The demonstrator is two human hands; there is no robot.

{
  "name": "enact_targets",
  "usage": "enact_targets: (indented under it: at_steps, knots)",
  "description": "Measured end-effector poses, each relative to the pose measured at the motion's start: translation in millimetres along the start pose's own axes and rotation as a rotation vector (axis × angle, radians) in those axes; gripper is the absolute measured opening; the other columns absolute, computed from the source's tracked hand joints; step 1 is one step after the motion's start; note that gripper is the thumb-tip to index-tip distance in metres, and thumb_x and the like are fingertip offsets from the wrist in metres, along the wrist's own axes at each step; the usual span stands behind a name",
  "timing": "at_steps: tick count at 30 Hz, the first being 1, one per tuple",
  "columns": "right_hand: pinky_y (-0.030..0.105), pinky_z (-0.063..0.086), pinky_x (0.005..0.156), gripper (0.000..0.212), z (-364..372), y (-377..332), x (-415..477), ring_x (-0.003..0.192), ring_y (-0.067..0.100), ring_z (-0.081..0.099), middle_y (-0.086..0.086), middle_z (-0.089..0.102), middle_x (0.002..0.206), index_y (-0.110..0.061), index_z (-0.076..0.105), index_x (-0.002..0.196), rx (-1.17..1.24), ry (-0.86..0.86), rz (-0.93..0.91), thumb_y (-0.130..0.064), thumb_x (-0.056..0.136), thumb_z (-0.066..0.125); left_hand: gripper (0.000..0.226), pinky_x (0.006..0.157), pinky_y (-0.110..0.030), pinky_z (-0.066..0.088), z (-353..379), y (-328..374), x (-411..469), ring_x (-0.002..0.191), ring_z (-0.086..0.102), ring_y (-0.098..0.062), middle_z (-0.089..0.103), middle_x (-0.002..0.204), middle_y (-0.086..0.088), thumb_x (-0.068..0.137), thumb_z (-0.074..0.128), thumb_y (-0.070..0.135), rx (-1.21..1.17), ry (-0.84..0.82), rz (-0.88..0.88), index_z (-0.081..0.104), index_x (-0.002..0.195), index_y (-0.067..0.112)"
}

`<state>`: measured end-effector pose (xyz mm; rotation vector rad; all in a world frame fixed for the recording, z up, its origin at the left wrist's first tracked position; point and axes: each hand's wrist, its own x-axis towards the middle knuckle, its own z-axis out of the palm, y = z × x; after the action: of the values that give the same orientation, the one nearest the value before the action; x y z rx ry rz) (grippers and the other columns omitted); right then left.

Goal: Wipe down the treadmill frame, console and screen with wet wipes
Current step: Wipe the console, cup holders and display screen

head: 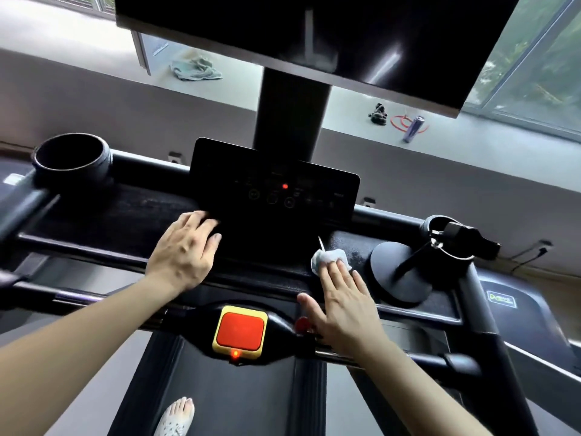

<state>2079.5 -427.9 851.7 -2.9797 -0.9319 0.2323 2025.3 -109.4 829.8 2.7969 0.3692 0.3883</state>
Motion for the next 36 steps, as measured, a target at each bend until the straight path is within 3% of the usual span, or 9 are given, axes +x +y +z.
enact_targets:
  at_steps: [4, 7, 13, 16, 19, 23, 27, 32, 36]
  knots:
    - [0.045, 0.007, 0.127, 0.101, -2, 1, 54, 0.158, 0.022, 0.004, 0.010, 0.016, 0.170, -0.012, 0.018, 0.162, 0.008, 0.022, 0.005, -0.078, 0.088, -0.002, 0.051, 0.109, -0.045, 0.039, 2, 1, -1, 0.128, 0.047, -0.028, 0.057, 0.136, -0.011, 0.100, 0.036, 0.039, 0.012, 0.019, 0.003, 0.065, 0.128, 0.007]
    - [0.048, 0.008, 0.127, 0.101, -2, 0, 67, 0.158, 0.021, 0.001, 0.009, 0.013, 0.170, -0.014, 0.016, 0.163, 0.058, 0.019, 0.018, -0.077, 0.086, -0.004, 0.053, 0.112, -0.044, 0.037, 2, 0, -2, 0.130, 0.046, -0.028, 0.057, 0.137, -0.011, 0.101, 0.034, 0.039, 0.014, 0.018, -0.005, 0.064, 0.129, 0.006]
    - [0.041, -0.004, 0.126, 0.094, 9, 9, -37, 0.157, 0.012, -0.013, -0.001, 0.000, 0.172, -0.018, 0.001, 0.164, 0.073, -0.003, -0.040, -0.077, 0.091, -0.006, 0.055, 0.113, -0.043, 0.036, 1, 2, -3, 0.130, 0.045, -0.028, 0.057, 0.137, -0.012, 0.101, 0.033, 0.039, 0.017, 0.027, -0.016, 0.060, 0.132, 0.004]
    - [0.041, -0.006, 0.126, 0.098, 9, 15, -48, 0.156, 0.011, -0.014, -0.002, 0.000, 0.171, -0.018, 0.001, 0.164, 0.072, -0.023, -0.063, -0.078, 0.088, -0.012, 0.055, 0.112, -0.044, 0.037, 0, 5, -3, 0.129, 0.045, -0.028, 0.056, 0.137, -0.013, 0.101, 0.033, 0.039, 0.028, 0.022, -0.015, 0.061, 0.132, 0.003]
    - [0.044, -0.001, 0.127, 0.091, 5, 10, -23, 0.158, 0.015, -0.006, 0.002, 0.007, 0.172, -0.017, 0.009, 0.164, 0.030, 0.016, -0.064, -0.073, 0.093, 0.002, 0.056, 0.112, -0.045, 0.038, -1, 6, -4, 0.128, 0.046, -0.029, 0.056, 0.137, -0.014, 0.101, 0.031, 0.040, 0.037, 0.024, -0.018, 0.061, 0.131, 0.003]
    - [0.048, 0.008, 0.126, 0.092, -1, 11, 40, 0.158, 0.021, 0.007, 0.008, 0.021, 0.169, -0.015, 0.028, 0.159, 0.021, 0.058, -0.058, -0.069, 0.089, 0.005, 0.053, 0.111, -0.045, 0.038, -1, 7, -4, 0.128, 0.045, -0.028, 0.056, 0.136, -0.014, 0.101, 0.034, 0.037, 0.042, 0.028, -0.013, 0.061, 0.131, 0.003]
    - [0.051, 0.007, 0.126, 0.082, 0, -2, 78, 0.158, 0.023, 0.003, 0.004, 0.015, 0.170, -0.018, 0.028, 0.159, 0.077, 0.057, -0.020, -0.069, 0.095, 0.016, 0.051, 0.112, -0.044, 0.037, -2, 6, -5, 0.129, 0.044, -0.026, 0.057, 0.137, -0.014, 0.101, 0.036, 0.036, 0.032, 0.036, -0.014, 0.061, 0.130, 0.003]
    - [0.048, 0.006, 0.127, 0.085, 7, 2, 21, 0.158, 0.020, 0.007, 0.006, 0.021, 0.169, -0.016, 0.027, 0.160, 0.086, 0.076, -0.013, -0.069, 0.095, 0.013, 0.052, 0.114, -0.045, 0.037, -4, 6, -4, 0.132, 0.044, -0.028, 0.055, 0.139, -0.012, 0.101, 0.034, 0.037, 0.035, -0.002, -0.013, 0.060, 0.132, 0.003]
    - [0.044, 0.003, 0.127, 0.084, 12, 9, -47, 0.158, 0.015, 0.001, 0.001, 0.014, 0.171, -0.018, 0.014, 0.164, 0.104, 0.042, -0.059, -0.069, 0.097, 0.012, 0.053, 0.113, -0.045, 0.038, -3, 6, -4, 0.130, 0.046, -0.028, 0.055, 0.138, -0.011, 0.102, 0.033, 0.039, 0.041, 0.004, -0.002, 0.060, 0.131, 0.004]
